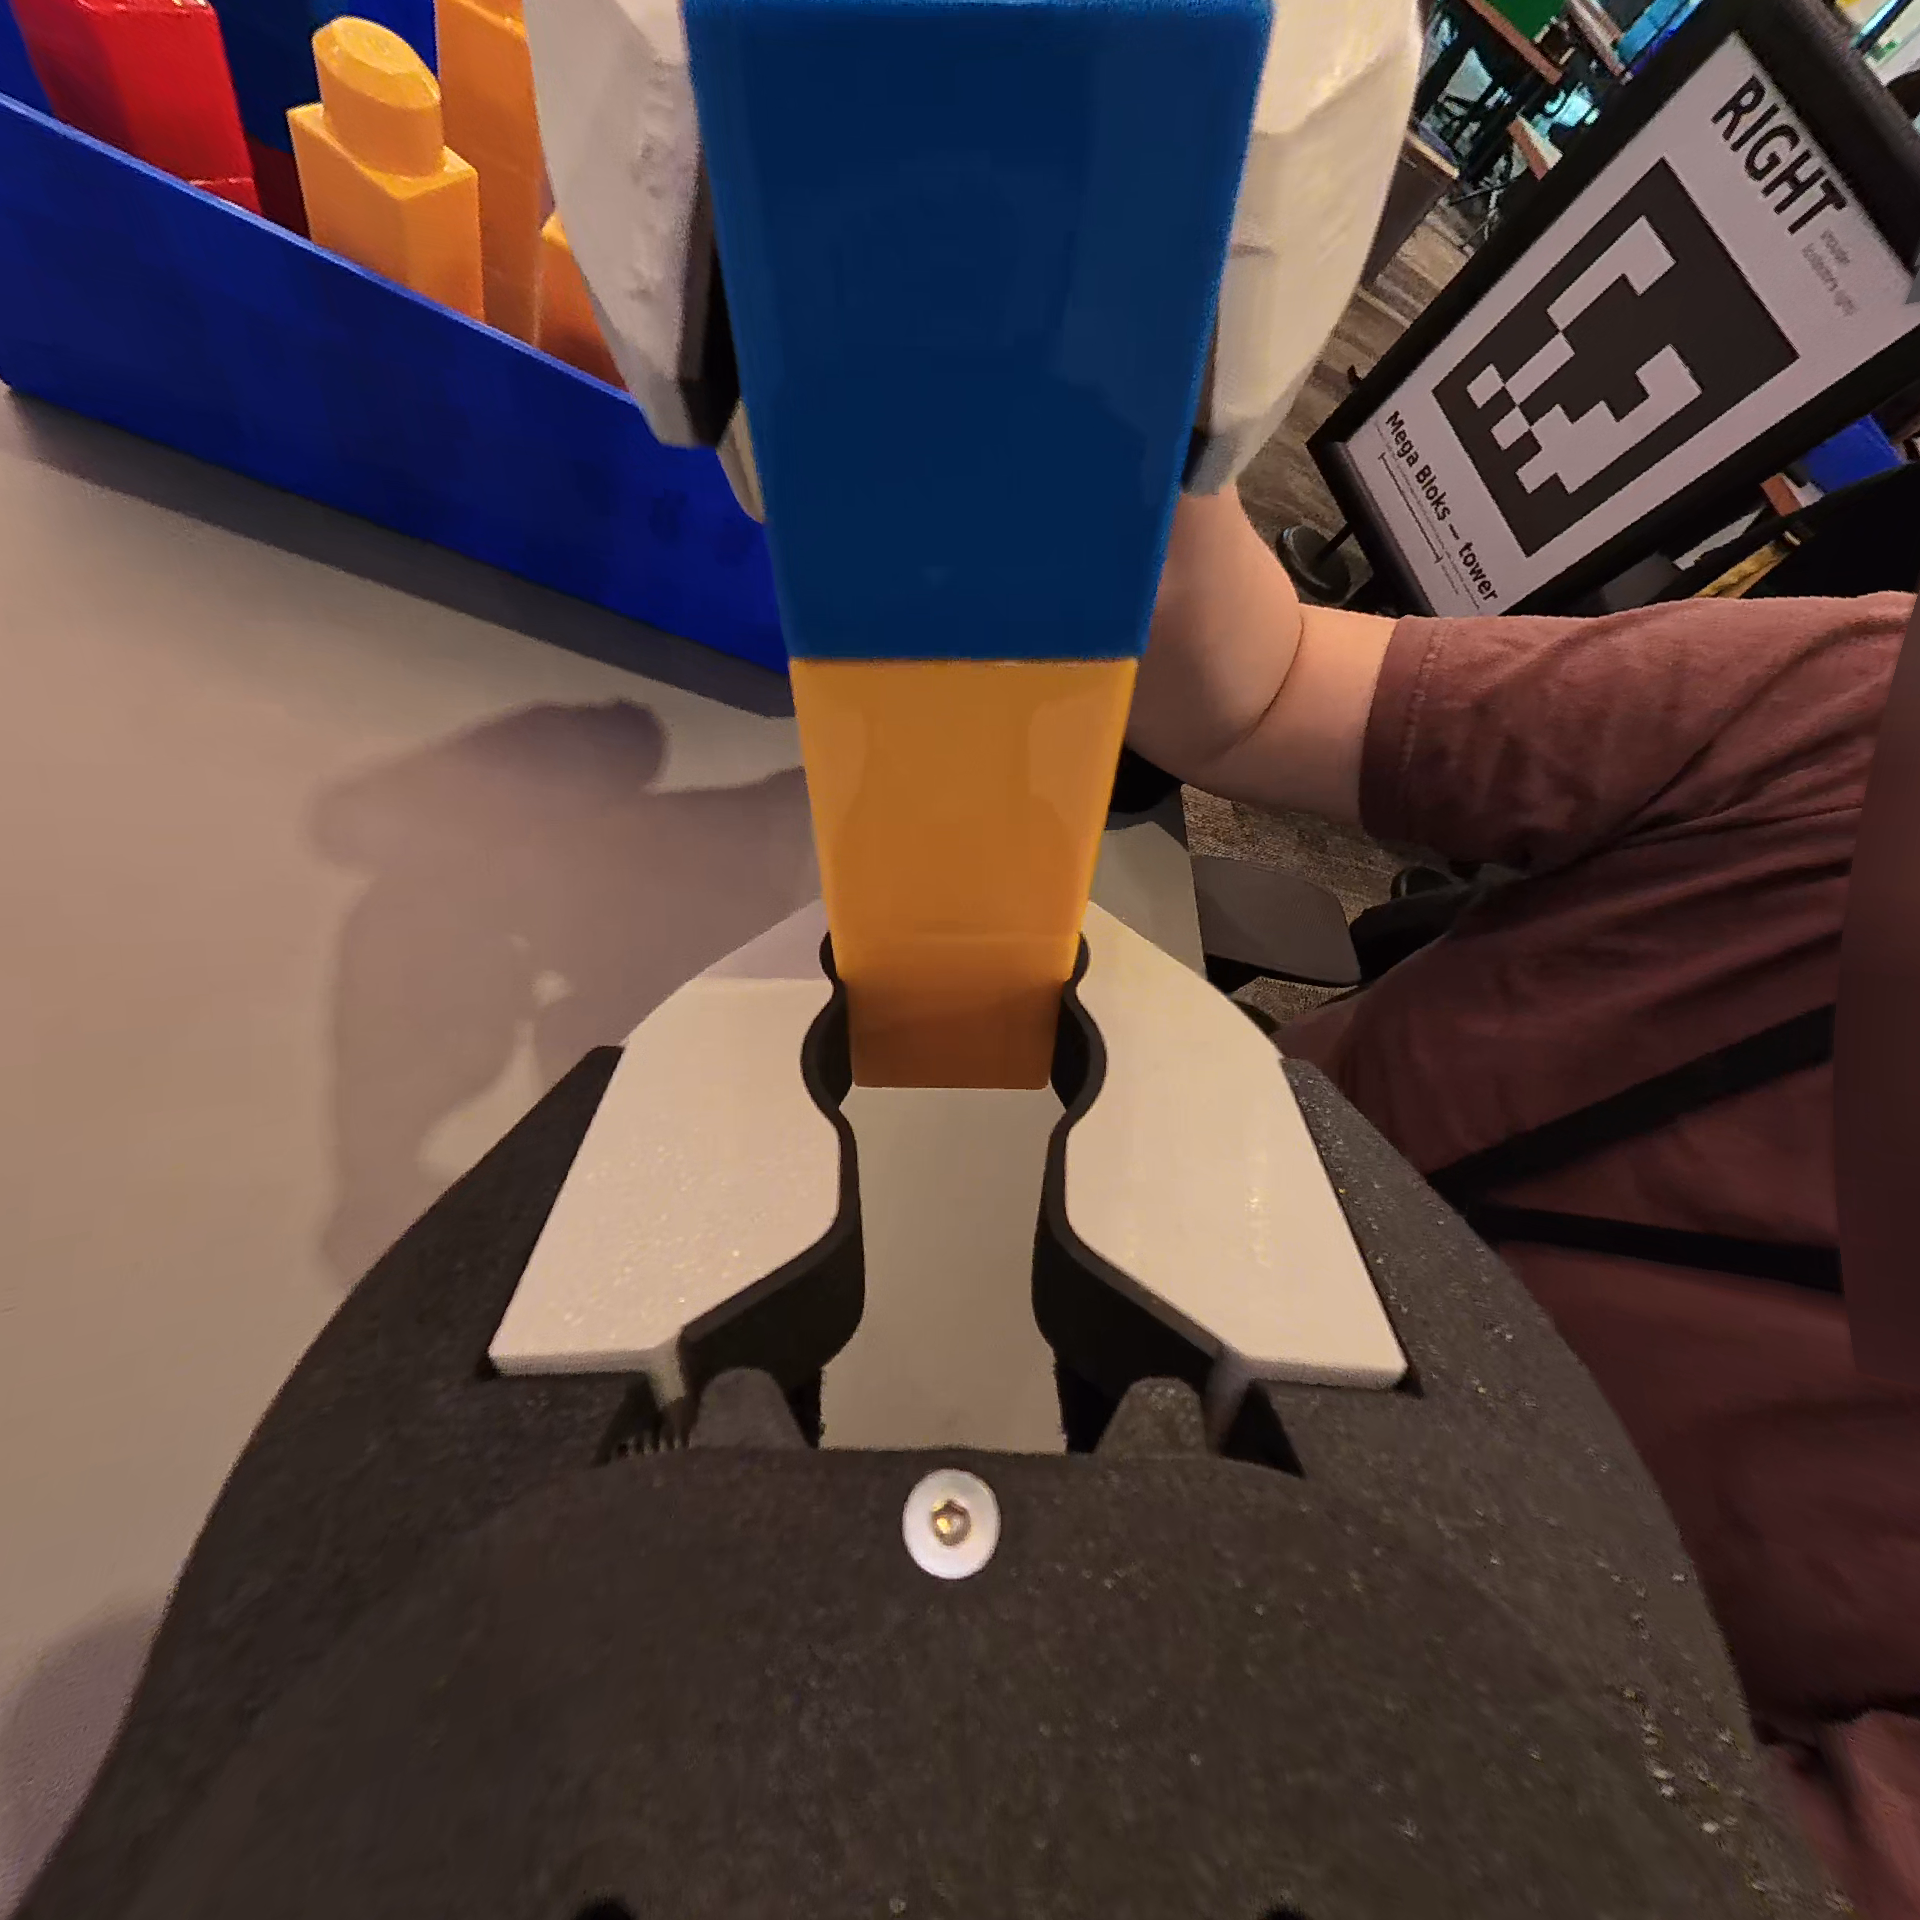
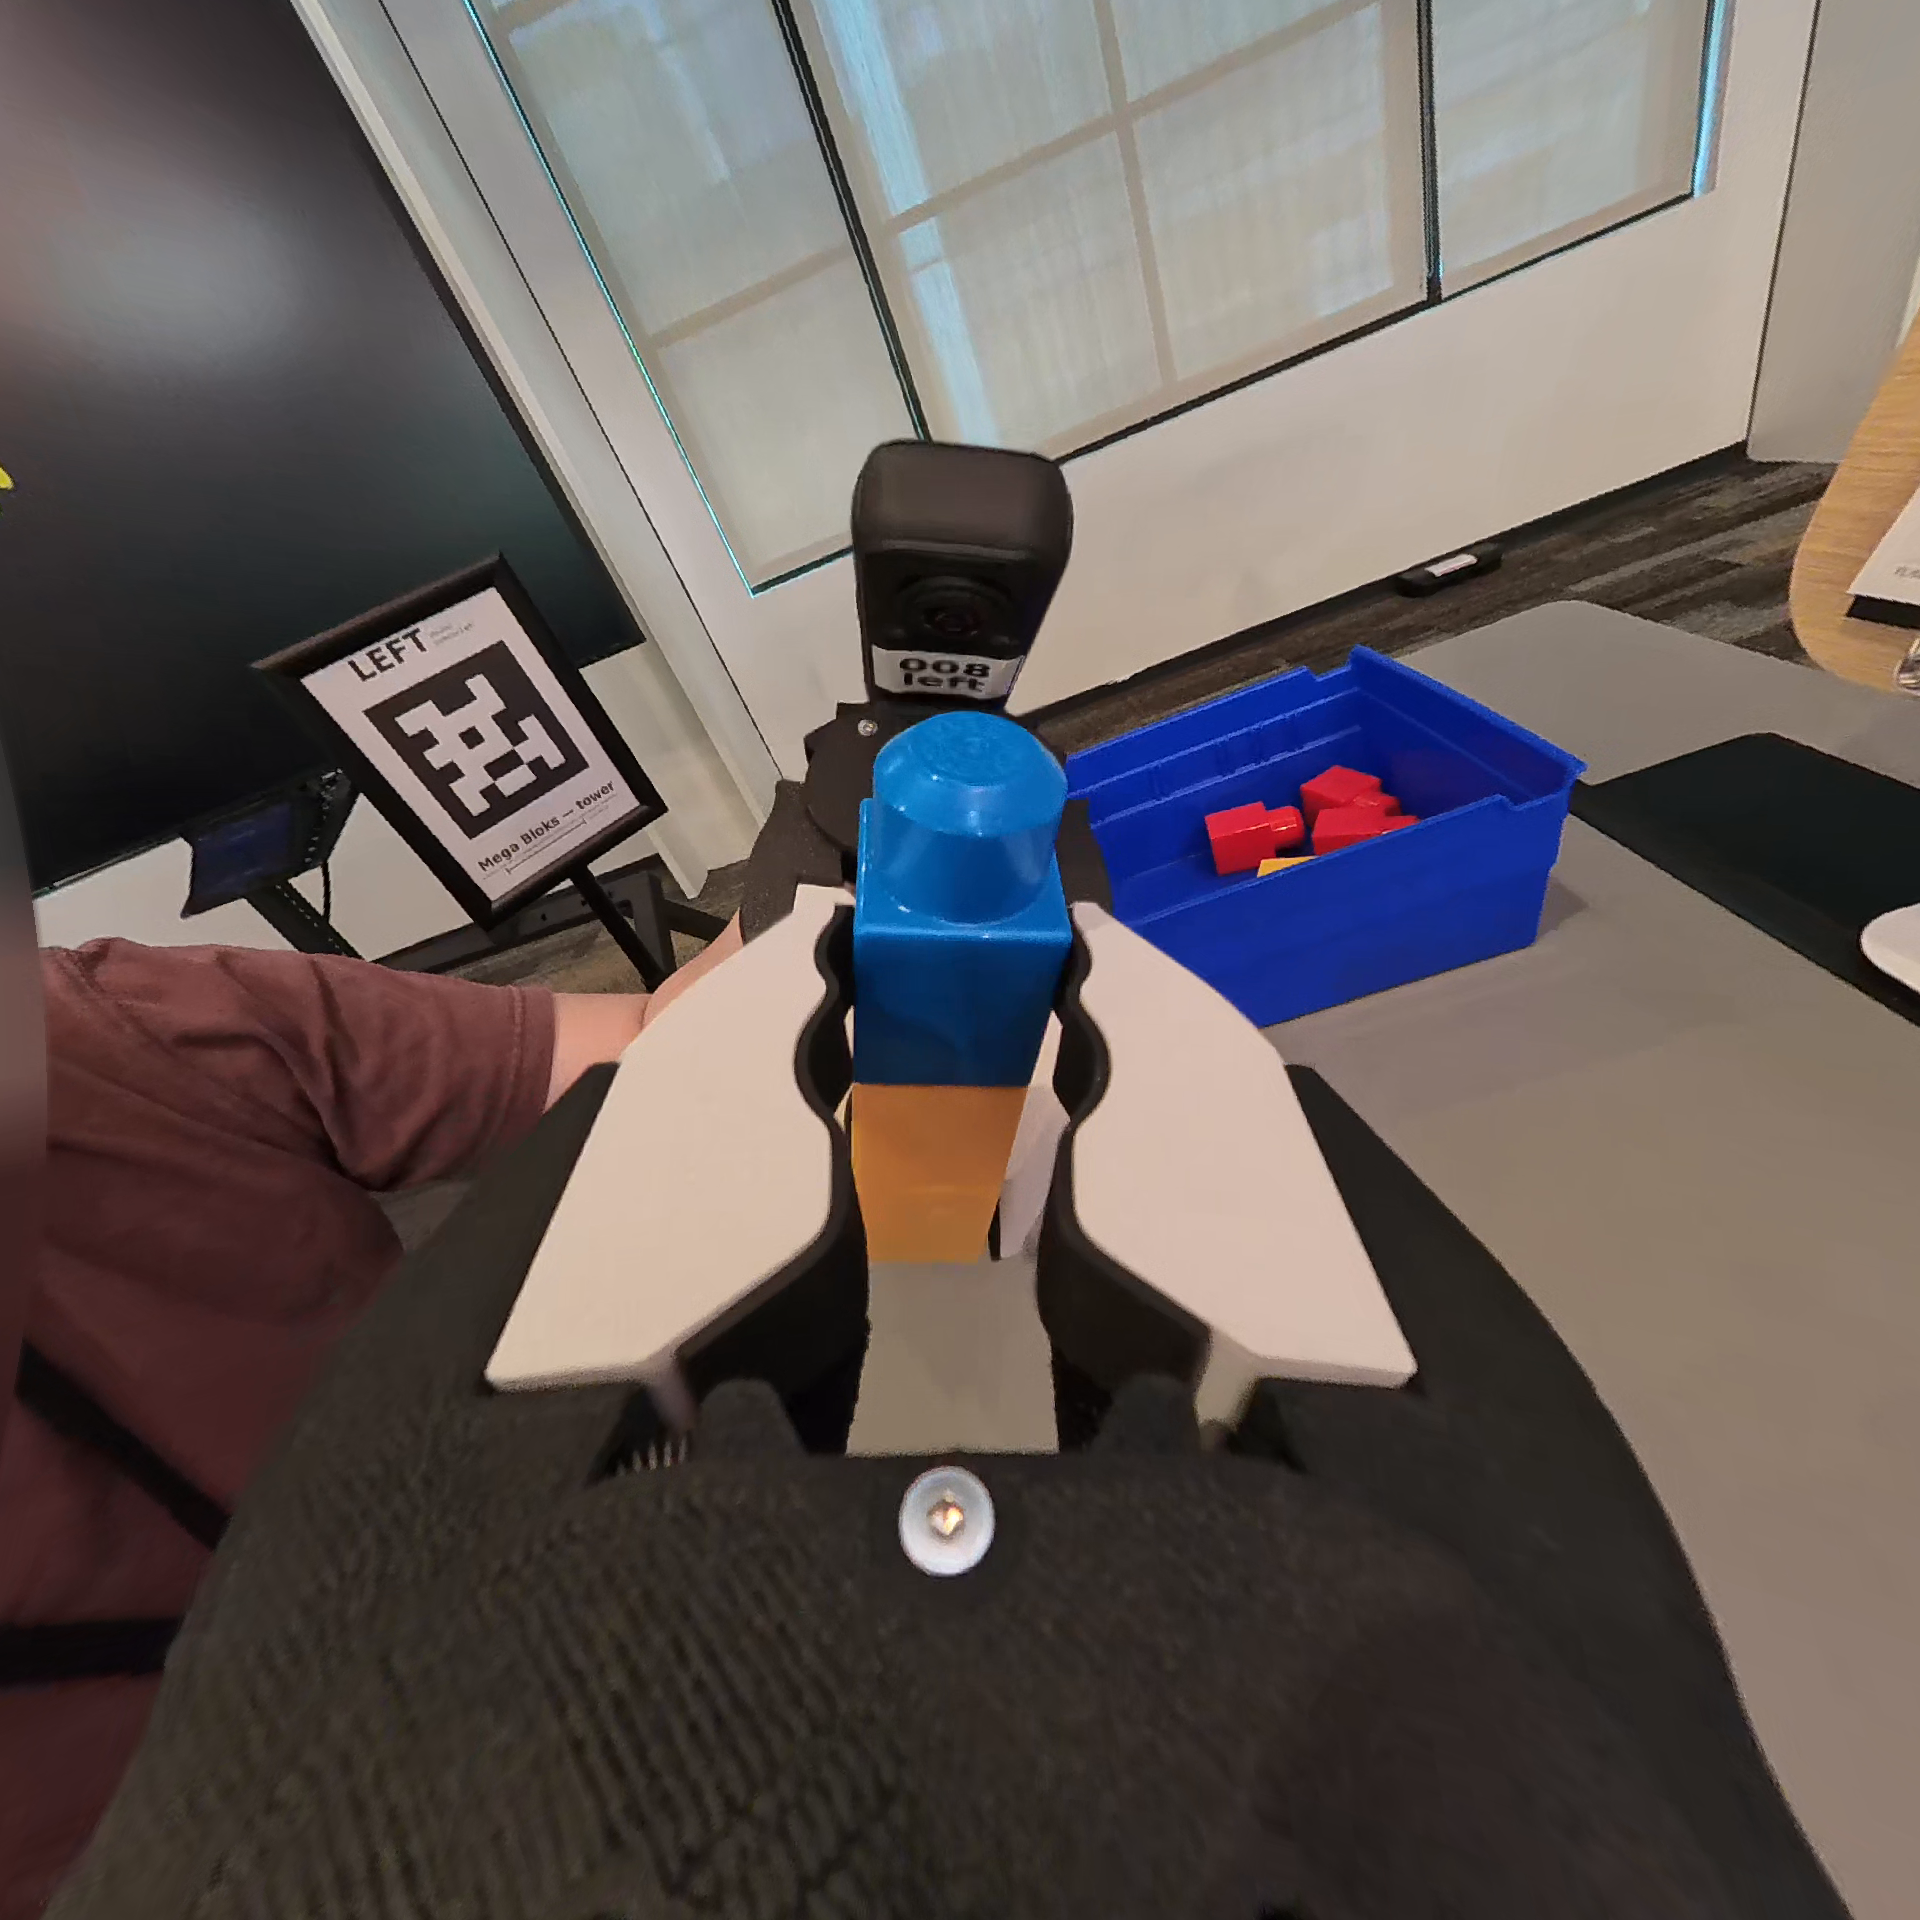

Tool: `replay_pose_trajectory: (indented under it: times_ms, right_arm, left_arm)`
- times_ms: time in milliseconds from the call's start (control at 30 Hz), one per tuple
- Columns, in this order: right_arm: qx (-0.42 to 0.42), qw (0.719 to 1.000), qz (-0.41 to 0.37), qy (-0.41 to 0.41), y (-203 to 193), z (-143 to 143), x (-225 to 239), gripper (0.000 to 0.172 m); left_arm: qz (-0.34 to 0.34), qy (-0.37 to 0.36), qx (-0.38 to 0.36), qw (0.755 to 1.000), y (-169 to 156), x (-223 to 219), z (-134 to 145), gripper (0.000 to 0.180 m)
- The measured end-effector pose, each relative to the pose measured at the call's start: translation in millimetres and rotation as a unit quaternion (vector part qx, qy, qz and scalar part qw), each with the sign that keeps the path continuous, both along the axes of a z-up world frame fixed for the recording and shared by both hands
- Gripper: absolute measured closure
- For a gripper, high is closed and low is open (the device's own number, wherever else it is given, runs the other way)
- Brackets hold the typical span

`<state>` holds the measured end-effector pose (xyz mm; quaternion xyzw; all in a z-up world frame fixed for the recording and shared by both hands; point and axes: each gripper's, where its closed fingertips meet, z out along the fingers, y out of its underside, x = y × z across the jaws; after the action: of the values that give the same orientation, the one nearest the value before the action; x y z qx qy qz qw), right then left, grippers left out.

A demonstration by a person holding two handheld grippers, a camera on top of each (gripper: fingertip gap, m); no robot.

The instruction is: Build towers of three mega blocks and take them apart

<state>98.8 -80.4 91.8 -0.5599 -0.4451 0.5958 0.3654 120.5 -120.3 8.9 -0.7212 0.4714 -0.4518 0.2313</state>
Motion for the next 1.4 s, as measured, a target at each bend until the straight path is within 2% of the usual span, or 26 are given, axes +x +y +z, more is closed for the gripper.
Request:
replay_pose_trajectory:
  times_ms: [100, 200, 267, 633, 833, 933, 1000, 1200, 1267, 1400]
  right_arm:
    - [-0.003, 1.000, -0.002, 0.007, 0.8, 0.7, -2.8, 0.134]
    - [0.019, 1.000, -0.011, 0.017, 2.1, 3.6, -4.0, 0.132]
    - [0.020, 0.999, -0.012, 0.025, 0.9, 8.5, -2.8, 0.103]
    - [0.008, 0.999, -0.013, 0.050, 4.9, 20.2, 10.7, 0.112]
    - [-0.018, 0.997, -0.017, 0.066, 2.3, 20.8, 0.3, 0.114]
    - [-0.033, 0.996, -0.011, 0.085, 1.3, 24.3, 0.3, 0.125]
    - [-0.038, 0.995, -0.008, 0.092, 1.3, 26.5, 1.8, 0.126]
    - [-0.013, 0.997, -0.020, 0.073, 2.8, 22.1, 1.1, 0.127]
    - [-0.007, 0.997, -0.023, 0.072, 2.8, 21.4, 0.7, 0.135]
    - [-0.011, 0.998, -0.019, 0.067, 2.8, 20.7, 1.7, 0.135]
  left_arm:
    - [-0.004, -0.003, -0.001, 1.000, 0.4, -3.3, -0.3, 0.145]
    - [0.013, 0.003, 0.034, 0.999, 7.5, -5.7, 0.3, 0.145]
    - [0.022, -0.002, 0.043, 0.999, 10.4, -7.5, 3.3, 0.145]
    - [0.024, -0.030, 0.040, 0.998, 6.7, -13.3, 19.8, 0.145]
    - [0.020, 0.001, 0.055, 0.998, 3.6, -6.3, 10.3, 0.145]
    - [0.027, 0.017, 0.063, 0.998, 4.5, -5.3, 6.7, 0.145]
    - [0.033, 0.031, 0.070, 0.997, 6.5, -7.4, 3.5, 0.145]
    - [0.035, 0.020, 0.053, 0.998, 6.7, -6.4, 4.7, 0.145]
    - [0.031, 0.019, 0.053, 0.998, 5.4, -5.9, 4.4, 0.145]
    - [0.028, 0.011, 0.041, 0.999, 3.8, -4.2, 6.0, 0.145]
